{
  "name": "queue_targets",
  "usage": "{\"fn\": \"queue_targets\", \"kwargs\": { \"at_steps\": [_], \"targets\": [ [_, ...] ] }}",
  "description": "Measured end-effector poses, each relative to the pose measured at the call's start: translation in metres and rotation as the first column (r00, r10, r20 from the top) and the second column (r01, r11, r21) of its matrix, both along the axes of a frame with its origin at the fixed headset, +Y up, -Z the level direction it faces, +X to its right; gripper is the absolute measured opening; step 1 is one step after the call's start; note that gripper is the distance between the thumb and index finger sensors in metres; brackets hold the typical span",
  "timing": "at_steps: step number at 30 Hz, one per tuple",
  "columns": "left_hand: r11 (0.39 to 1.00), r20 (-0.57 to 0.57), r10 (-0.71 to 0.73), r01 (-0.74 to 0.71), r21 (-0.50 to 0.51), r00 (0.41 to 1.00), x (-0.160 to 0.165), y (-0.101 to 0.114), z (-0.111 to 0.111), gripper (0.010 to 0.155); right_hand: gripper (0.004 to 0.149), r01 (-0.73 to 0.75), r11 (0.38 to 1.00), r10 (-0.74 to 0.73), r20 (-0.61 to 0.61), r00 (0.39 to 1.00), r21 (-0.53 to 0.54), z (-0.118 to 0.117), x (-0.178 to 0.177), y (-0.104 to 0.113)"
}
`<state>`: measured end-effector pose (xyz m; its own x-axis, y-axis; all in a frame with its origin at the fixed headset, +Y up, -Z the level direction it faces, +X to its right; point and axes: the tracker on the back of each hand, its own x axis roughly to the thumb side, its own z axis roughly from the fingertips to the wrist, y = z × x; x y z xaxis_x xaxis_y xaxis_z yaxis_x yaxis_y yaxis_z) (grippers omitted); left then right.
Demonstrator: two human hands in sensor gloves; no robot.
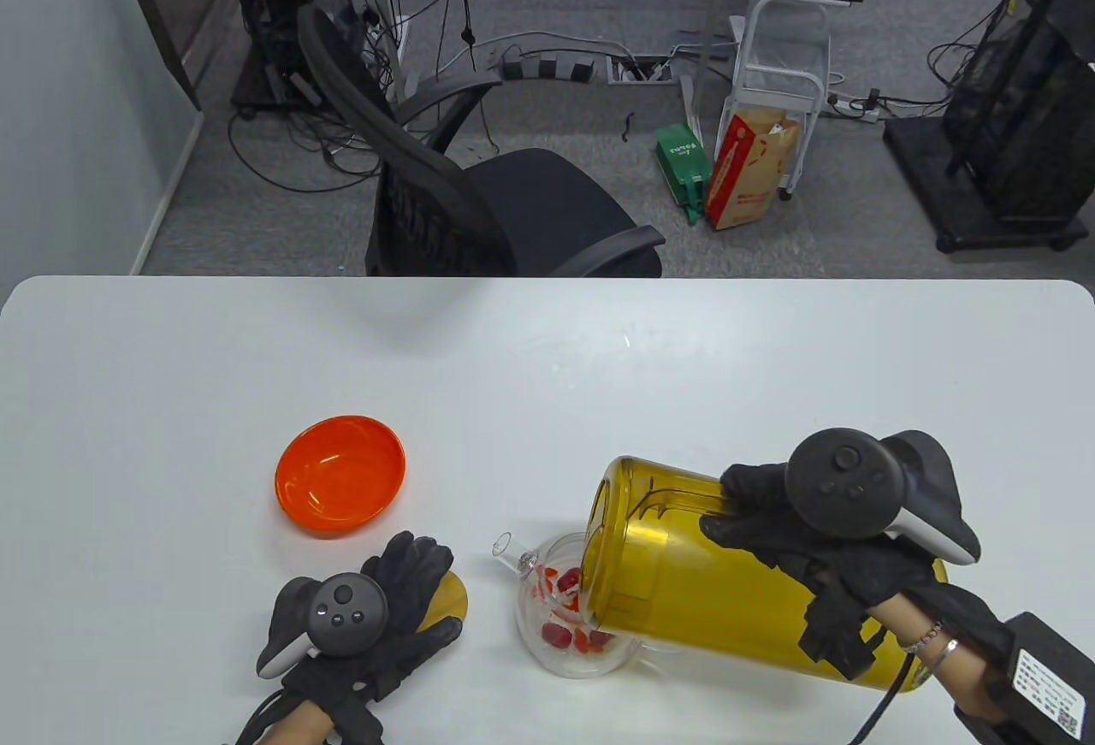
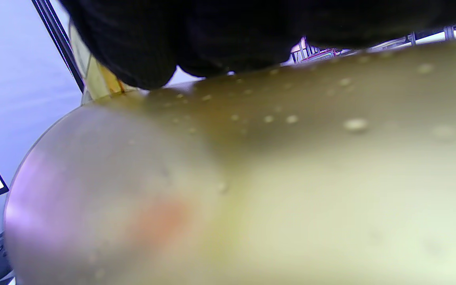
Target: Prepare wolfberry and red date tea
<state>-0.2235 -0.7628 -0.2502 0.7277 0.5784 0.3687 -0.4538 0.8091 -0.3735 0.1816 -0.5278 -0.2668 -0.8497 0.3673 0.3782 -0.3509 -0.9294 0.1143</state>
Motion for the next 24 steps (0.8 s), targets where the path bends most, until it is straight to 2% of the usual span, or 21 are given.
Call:
{"fn": "queue_targets", "kwargs": {
  "at_steps": [24],
  "targets": [
    [1.000,0.000,-0.005,0.005,0.003,1.000,-0.0001,-0.0002,-0.0002,0.076,0.039,-0.010,1.000,0.010,-0.003,1.000,-0.004,-0.0010,-0.0020,0.0014]
  ]
}}
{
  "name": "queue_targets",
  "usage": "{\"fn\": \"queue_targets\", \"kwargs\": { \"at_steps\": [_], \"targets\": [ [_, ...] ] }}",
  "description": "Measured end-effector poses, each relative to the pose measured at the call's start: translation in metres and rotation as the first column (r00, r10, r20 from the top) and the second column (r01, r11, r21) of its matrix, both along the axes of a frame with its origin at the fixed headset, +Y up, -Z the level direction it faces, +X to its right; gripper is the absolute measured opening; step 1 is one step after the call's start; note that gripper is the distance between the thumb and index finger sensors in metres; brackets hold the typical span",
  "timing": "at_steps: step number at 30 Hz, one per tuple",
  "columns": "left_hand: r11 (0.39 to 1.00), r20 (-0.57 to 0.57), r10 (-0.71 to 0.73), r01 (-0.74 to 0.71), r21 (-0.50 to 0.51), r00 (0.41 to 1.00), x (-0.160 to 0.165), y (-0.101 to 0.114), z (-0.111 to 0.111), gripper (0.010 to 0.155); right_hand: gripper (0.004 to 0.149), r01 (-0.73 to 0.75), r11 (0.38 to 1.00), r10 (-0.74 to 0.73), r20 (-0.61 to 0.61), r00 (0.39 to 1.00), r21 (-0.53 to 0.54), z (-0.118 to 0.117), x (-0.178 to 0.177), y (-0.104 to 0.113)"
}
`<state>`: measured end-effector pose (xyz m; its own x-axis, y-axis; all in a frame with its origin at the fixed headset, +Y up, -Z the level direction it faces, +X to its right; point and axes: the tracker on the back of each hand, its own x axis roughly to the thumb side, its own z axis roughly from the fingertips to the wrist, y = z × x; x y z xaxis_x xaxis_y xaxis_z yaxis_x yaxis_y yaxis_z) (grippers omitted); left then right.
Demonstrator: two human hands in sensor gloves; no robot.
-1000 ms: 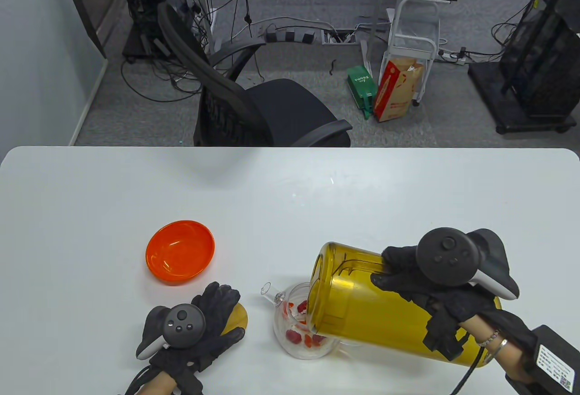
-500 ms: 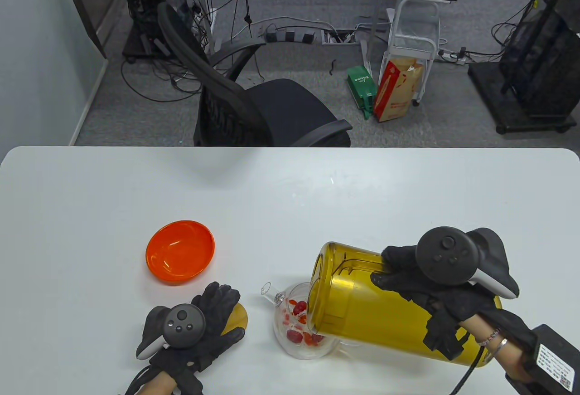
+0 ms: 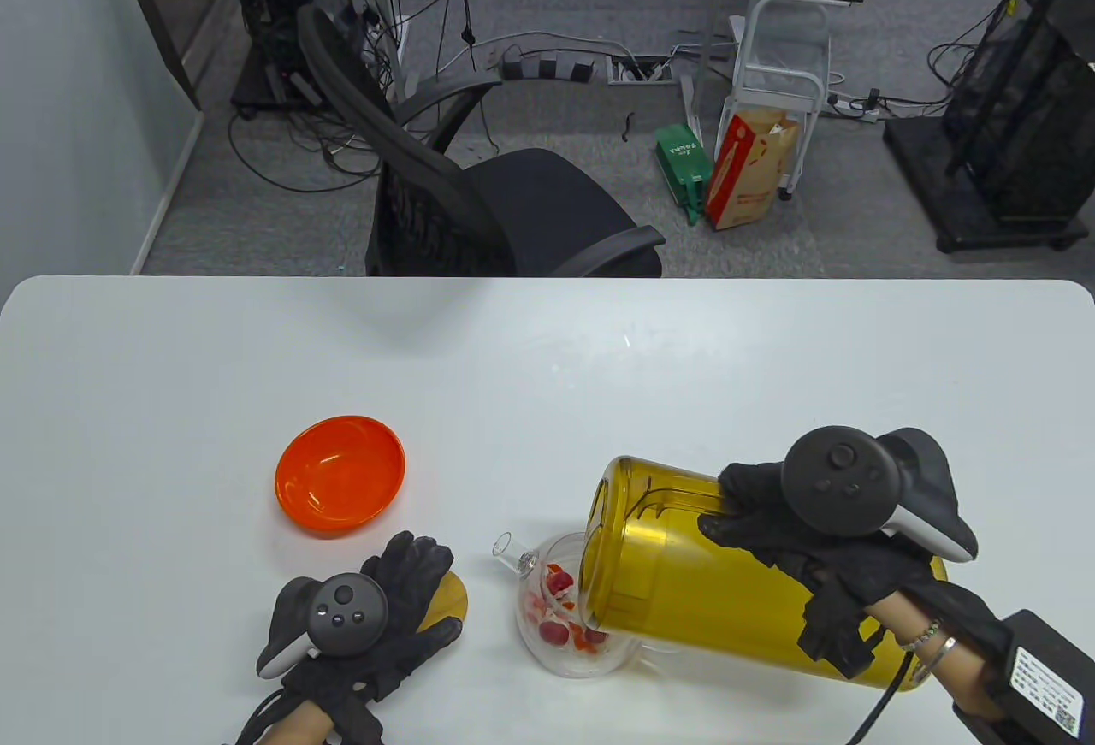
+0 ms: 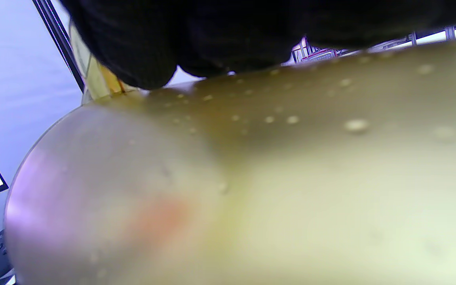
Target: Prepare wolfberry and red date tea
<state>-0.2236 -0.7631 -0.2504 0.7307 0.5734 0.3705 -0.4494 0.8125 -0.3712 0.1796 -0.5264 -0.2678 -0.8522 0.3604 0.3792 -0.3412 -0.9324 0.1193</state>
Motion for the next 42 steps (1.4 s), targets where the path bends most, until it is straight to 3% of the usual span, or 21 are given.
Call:
{"fn": "queue_targets", "kwargs": {
  "at_steps": [42],
  "targets": [
    [1.000,0.002,-0.001,0.001,0.002,1.000,0.0002,-0.0007,0.0003,0.076,0.039,-0.017,1.000,0.017,-0.005,1.000,-0.002,0.0000,-0.0042,0.0025]
  ]
}}
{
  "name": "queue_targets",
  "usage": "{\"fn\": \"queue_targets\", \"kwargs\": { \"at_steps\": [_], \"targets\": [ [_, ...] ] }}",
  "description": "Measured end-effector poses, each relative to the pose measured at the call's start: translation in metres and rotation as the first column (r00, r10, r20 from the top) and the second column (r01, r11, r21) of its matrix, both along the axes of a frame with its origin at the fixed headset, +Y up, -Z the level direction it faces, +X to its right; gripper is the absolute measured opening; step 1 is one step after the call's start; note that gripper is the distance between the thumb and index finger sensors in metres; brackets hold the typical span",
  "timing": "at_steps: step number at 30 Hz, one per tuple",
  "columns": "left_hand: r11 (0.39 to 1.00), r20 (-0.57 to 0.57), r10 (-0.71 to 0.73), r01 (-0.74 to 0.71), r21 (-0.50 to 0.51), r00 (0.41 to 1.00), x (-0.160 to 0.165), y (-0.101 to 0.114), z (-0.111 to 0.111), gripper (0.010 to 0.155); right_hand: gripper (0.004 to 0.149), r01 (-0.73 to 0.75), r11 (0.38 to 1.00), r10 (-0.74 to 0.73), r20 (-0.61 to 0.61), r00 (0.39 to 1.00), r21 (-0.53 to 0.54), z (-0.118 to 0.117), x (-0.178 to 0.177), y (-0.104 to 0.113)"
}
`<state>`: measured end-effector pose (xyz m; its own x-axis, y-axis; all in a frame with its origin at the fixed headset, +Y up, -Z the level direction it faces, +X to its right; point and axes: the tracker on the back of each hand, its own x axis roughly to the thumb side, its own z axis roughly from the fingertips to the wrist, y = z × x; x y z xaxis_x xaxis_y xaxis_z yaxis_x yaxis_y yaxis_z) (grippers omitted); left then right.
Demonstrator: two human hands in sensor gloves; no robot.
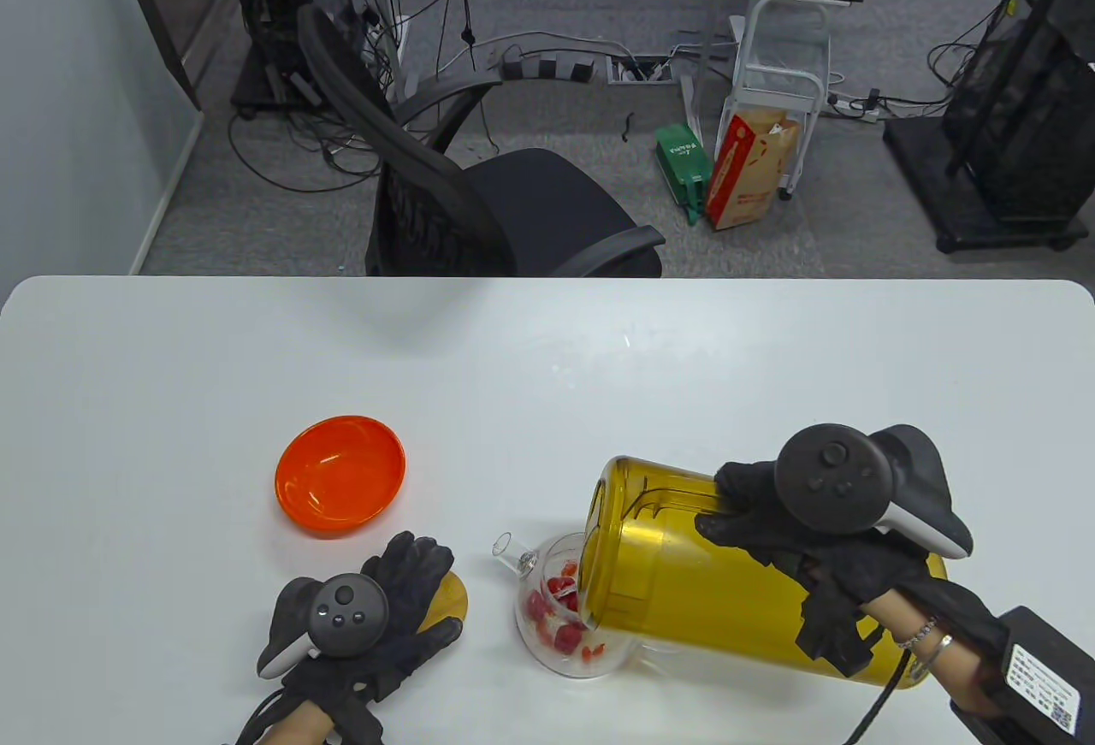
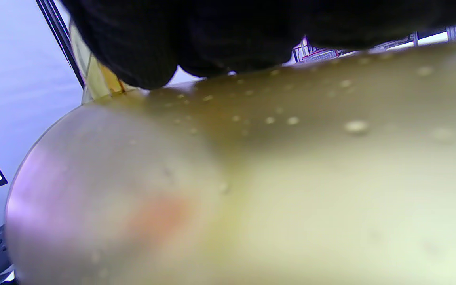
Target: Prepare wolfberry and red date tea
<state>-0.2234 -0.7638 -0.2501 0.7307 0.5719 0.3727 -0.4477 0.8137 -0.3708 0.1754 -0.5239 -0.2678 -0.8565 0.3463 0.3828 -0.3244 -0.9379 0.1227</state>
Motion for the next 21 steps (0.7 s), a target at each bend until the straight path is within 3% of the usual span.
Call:
{"fn": "queue_targets", "kwargs": {
  "at_steps": [21],
  "targets": [
    [1.000,0.001,-0.001,0.001,-0.003,1.000,0.0001,-0.0005,-0.0003,0.076,0.039,-0.005,1.000,0.005,-0.002,1.000,-0.001,-0.0004,-0.0009,0.0008]
  ]
}}
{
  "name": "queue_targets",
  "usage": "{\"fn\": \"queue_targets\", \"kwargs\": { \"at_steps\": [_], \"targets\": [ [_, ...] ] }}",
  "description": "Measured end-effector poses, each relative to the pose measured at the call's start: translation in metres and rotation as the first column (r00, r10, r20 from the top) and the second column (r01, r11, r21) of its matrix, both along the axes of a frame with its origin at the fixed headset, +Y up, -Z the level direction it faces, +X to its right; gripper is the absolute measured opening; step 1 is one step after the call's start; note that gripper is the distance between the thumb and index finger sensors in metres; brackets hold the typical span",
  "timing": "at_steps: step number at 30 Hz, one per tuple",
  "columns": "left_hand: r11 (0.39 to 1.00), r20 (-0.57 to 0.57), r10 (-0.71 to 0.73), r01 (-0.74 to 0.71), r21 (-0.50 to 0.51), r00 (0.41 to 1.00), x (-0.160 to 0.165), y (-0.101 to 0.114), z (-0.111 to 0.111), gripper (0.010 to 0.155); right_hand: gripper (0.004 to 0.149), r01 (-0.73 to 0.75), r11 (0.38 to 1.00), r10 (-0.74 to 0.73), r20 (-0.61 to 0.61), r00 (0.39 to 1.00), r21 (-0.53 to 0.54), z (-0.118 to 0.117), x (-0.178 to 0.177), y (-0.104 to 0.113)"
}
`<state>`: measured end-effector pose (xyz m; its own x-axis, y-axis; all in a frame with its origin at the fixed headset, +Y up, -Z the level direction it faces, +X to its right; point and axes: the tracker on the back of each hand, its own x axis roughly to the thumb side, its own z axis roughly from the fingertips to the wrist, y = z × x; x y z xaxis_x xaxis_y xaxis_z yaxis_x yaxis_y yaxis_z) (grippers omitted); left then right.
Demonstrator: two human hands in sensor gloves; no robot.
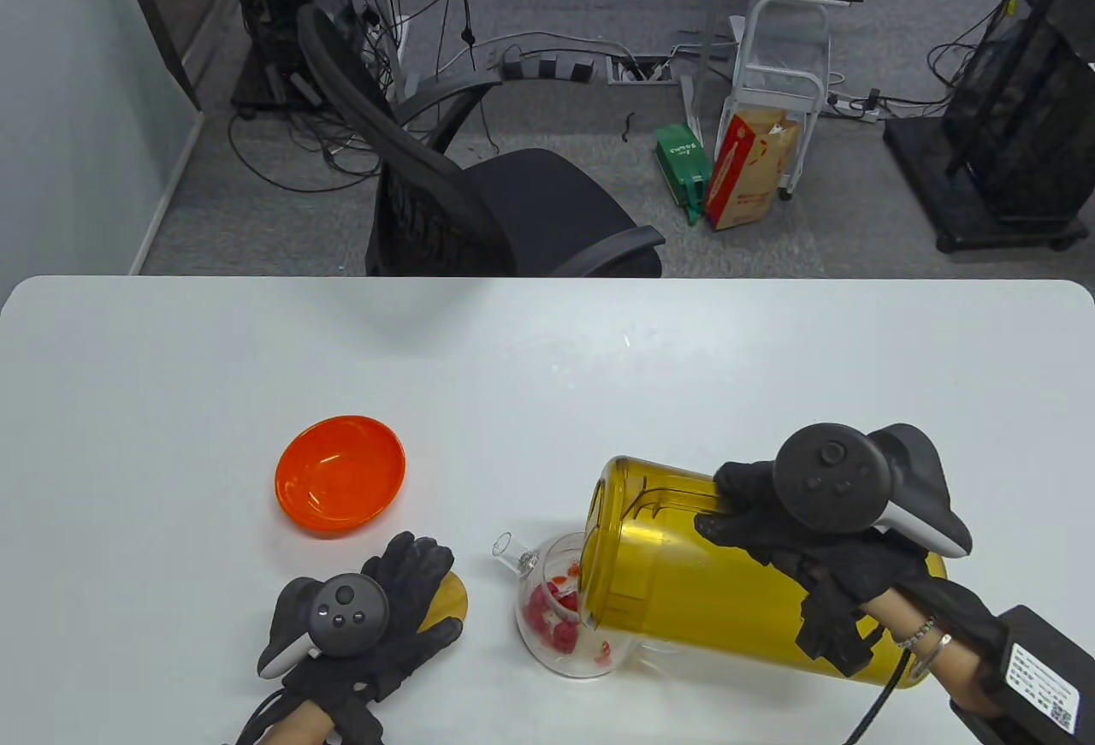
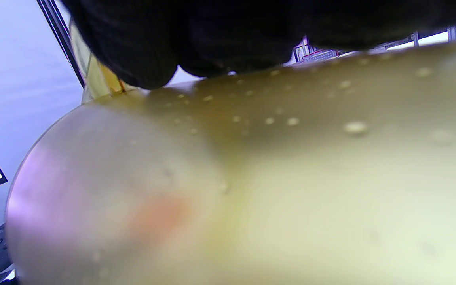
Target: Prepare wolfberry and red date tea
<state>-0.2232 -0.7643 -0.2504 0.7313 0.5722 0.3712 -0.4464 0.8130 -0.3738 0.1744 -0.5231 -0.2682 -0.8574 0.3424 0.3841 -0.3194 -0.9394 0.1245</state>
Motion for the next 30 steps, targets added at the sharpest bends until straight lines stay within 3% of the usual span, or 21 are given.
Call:
{"fn": "queue_targets", "kwargs": {
  "at_steps": [30],
  "targets": [
    [1.000,0.002,0.001,-0.001,0.002,1.000,0.0001,-0.0001,0.0001,0.076,0.039,-0.006,1.000,0.006,0.000,1.000,-0.002,0.0004,-0.0009,0.0007]
  ]
}}
